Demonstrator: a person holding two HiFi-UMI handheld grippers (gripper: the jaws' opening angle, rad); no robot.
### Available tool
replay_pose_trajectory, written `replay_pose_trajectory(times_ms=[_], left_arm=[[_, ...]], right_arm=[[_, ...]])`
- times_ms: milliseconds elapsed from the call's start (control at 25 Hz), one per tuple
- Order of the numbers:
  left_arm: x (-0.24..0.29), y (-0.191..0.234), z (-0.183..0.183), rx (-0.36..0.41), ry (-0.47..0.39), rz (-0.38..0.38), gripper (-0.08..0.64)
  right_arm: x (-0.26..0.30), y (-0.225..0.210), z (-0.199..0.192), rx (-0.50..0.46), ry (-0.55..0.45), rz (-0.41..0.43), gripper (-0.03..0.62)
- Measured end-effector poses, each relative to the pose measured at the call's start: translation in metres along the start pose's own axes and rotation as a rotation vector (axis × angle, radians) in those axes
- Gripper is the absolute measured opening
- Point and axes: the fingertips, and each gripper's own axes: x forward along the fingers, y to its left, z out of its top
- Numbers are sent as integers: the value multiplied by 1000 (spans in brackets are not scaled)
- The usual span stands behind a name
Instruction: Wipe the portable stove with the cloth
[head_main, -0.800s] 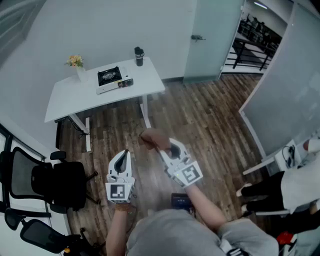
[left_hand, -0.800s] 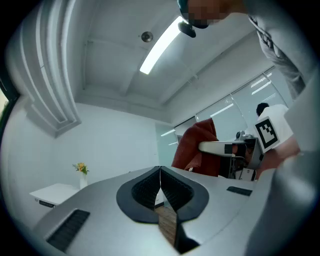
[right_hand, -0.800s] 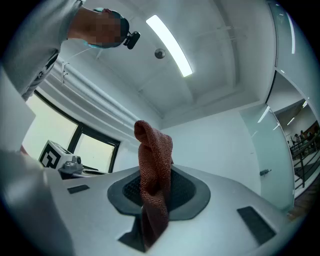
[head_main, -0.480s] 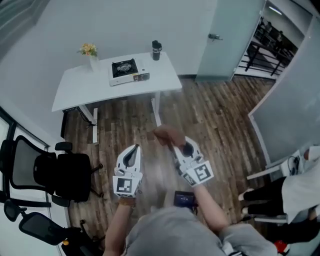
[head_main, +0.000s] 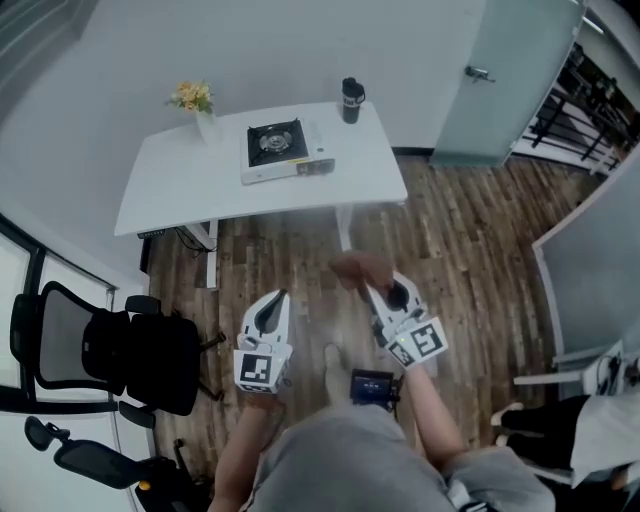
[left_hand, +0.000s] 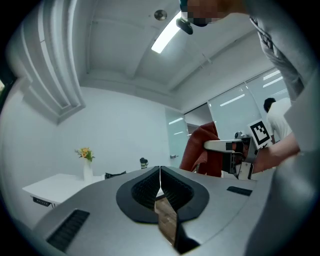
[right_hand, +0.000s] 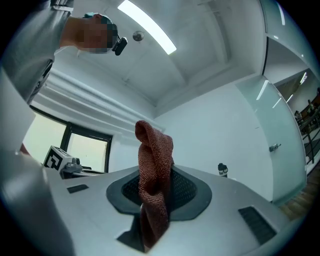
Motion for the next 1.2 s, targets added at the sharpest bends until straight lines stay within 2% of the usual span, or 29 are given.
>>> replay_pose_trajectory(times_ms=[120,280,400,560,880,1200], left_arm=[[43,28,-1,-18,26,44,29],[92,59,1,-2,31,83,31],[114,81,-4,6,36,111,31],[135,115,-27,-20,86,142,31],[217,186,-76,-36,142,82,35],[307,281,-133,-47,290,-6,117]], right_arm=[[41,-44,-9,27,7,11,101],[93,-92,-23,35,32,42,101],[124,-114,-37,49,73,59,103],[157,-132,-50,40,111,93,102],[227,-182,-80,28,184,62,103],[338,-235,-91,-67,277,59,103]])
